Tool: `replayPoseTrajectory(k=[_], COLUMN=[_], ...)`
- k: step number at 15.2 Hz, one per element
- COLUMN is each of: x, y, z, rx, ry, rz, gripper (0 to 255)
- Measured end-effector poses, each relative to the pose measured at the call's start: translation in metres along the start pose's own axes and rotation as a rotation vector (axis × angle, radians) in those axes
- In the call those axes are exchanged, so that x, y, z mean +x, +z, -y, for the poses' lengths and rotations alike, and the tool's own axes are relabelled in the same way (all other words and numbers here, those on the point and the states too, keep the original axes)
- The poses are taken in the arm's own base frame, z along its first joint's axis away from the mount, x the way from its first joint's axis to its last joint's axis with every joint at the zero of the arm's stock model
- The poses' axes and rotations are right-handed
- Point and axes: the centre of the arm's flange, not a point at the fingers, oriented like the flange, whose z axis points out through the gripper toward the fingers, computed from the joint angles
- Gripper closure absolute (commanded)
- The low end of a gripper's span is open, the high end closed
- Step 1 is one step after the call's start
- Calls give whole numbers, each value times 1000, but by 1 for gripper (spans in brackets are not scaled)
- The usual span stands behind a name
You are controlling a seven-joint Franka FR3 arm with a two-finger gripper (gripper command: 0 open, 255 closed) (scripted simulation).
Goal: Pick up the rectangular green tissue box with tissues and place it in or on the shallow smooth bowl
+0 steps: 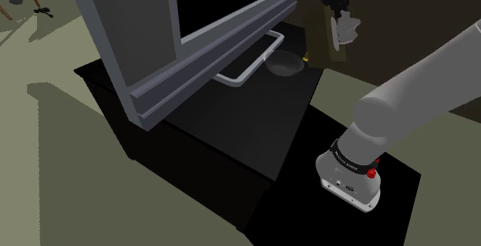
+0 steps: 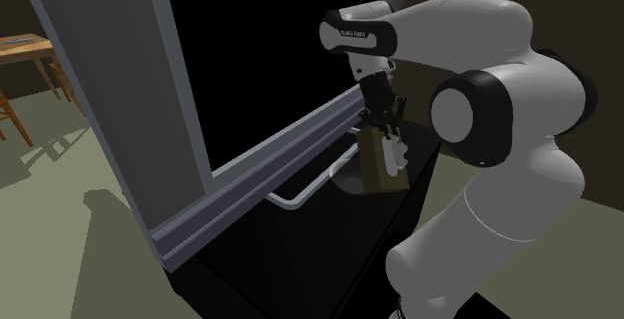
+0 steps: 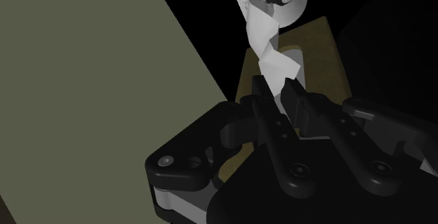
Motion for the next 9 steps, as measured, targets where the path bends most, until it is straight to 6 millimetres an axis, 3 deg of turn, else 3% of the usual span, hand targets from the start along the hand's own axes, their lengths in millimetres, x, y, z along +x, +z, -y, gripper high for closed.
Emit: replayPoseTrajectory(k=[9], x=[80], y=[-89], z=[14], rx=[0], ry=[0], rz=[0], gripper=[255])
